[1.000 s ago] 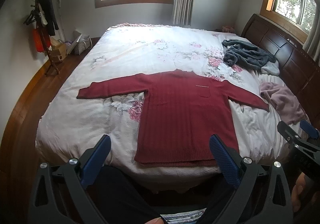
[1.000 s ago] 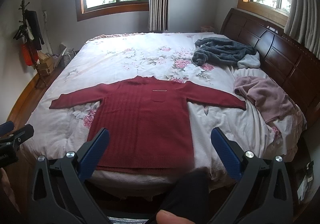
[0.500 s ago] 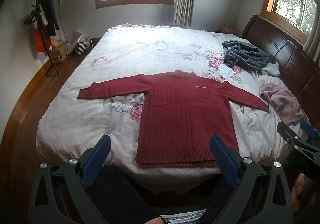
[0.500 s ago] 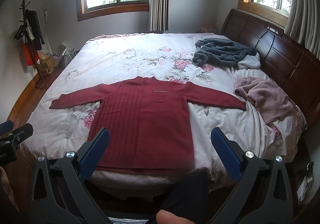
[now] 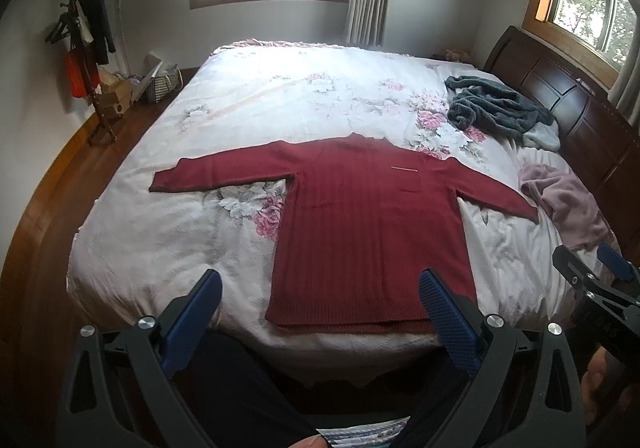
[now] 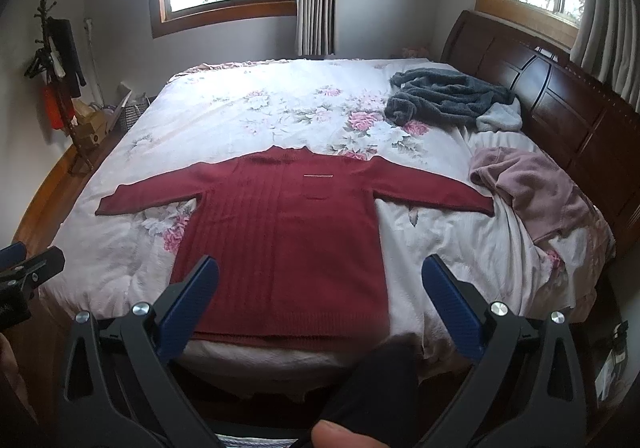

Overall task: Fold small clothes
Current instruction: 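Grasp the red sweater's sleeve cuff with the right gripper and lift it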

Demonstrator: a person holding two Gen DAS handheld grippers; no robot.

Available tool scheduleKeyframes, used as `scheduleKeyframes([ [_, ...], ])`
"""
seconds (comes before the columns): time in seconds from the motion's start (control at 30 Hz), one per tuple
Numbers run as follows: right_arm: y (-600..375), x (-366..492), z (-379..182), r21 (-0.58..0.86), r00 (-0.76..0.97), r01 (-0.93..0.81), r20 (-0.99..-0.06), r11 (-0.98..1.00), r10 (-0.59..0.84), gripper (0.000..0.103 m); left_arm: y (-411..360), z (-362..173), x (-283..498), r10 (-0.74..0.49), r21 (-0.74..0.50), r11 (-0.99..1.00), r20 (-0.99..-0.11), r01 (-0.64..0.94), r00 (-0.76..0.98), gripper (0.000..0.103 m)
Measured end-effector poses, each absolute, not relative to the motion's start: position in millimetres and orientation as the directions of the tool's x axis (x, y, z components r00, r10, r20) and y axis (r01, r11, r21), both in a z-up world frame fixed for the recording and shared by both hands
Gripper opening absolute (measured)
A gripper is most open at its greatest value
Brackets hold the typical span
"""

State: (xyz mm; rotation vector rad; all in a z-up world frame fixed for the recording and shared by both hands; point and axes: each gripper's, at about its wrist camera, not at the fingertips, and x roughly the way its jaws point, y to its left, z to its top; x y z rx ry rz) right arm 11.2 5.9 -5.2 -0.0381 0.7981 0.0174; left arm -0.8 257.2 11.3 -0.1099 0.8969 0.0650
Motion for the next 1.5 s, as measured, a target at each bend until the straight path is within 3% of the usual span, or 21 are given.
scheduleKeyframes([
  [0.27, -5.0, 29.7, -22.3, -0.01, 0.685, -0.032, -0.728, 0.999, 0.015, 0.1, 245.6, -8.2, 18.6, 0.022, -0.043, 0.995, -0.795, -0.092, 0.607, 0.099],
  [0.4, -37.0, 60.0, -54.4, 0.11, 0.686, -0.079, -0.715, 0.991, 0.134, 0.1, 245.2, -24.1, 25.3, -0.088, -0.143, 0.989, -0.746, -0.029, 0.66, 0.099],
  [0.53, -98.5, 102.7, -94.1, 0.189, 0.642, 0.034, -0.757, 0.981, 0.123, 0.1, 252.2, -48.3, 40.1, -0.196, -0.264, 0.964, -0.703, 0.005, 0.684, 0.099],
  [0.7, -227.3, 151.5, -152.1, 0.461, 0.642, 0.287, -0.743, 0.84, 0.188, 0.099, 255.7, -80.1, 69.0, -0.229, -0.333, 0.942, -0.716, -0.034, 0.66, 0.099],
  [0.77, -267.3, 166.2, -178.5, 0.554, 0.631, 0.369, -0.739, 0.746, 0.236, 0.09, 252.8, -93.1, 82.5, -0.227, -0.333, 0.942, -0.73, -0.046, 0.645, 0.099],
  [0.83, -310.8, 180.3, -215.0, 0.654, 0.623, 0.456, -0.718, 0.603, 0.309, 0.066, 247.5, -100.8, 94.0, -0.226, -0.333, 0.942, -0.733, -0.048, 0.642, 0.099],
  [0.93, -367.7, 198.9, -264.4, 0.73, 0.637, 0.546, -0.681, 0.412, 0.362, 0.061, 234.9, -109.8, 113.4, -0.243, -0.337, 0.941, -0.745, -0.035, 0.621, 0.099],
  [1.1, -448.5, 227.5, -302.1, 0.836, 0.764, 0.508, -0.549, 0.208, 0.339, 0.062, 215.9, -124.1, 142.1, -0.281, -0.36, 0.933, -0.764, -0.022, 0.581, 0.099],
  [1.2, -485.8, 248.6, -314.5, 0.841, 0.792, 0.514, -0.54, 0.167, 0.284, 0.061, 205.6, -131.3, 155.2, -0.284, -0.358, 0.934, -0.777, -0.023, 0.561, 0.099],
  [1.3, -514.8, 272.7, -328.4, 0.853, 0.813, 0.505, -0.521, 0.128, 0.26, 0.049, 199.2, -139.9, 167.0, -0.287, -0.369, 0.928, -0.791, -0.046, 0.54, 0.099],
  [1.5, -535.5, 310.1, -361.4, 0.829, 0.795, 0.55, -0.558, 0.103, 0.24, 0.045, 202.3, -147.7, 180.4, -0.269, -0.37, 0.924, -0.809, -0.097, 0.523, 0.099],
])
